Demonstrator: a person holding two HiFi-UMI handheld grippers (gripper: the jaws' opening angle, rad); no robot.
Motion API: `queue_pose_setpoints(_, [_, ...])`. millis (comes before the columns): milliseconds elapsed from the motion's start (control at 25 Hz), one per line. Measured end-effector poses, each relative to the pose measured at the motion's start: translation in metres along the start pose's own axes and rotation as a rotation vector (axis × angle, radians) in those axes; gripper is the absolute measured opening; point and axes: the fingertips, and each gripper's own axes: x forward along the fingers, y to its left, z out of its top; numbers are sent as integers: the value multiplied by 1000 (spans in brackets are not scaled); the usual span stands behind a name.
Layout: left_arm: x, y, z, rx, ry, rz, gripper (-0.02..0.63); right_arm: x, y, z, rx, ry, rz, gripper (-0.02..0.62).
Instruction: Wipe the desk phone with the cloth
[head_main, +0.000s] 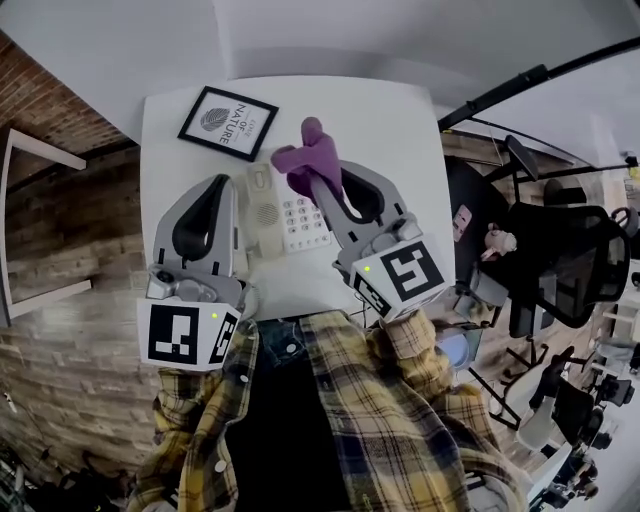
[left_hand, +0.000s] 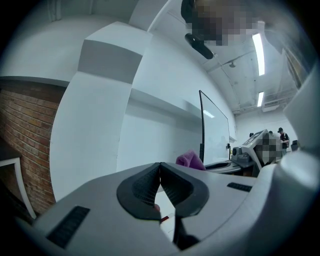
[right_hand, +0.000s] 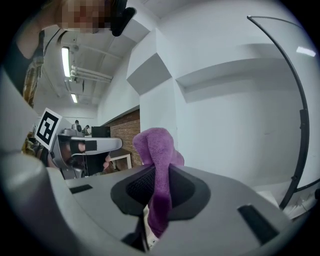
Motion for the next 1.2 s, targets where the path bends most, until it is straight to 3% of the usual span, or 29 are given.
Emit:
queue_pose_setpoints(360, [0, 8, -18, -8, 23, 33, 15, 30, -2, -36, 1, 87, 56, 63])
queue_pose_setpoints(1200, [-18, 39, -43, -57, 57, 112, 15, 126, 17, -156, -60, 430, 161, 63])
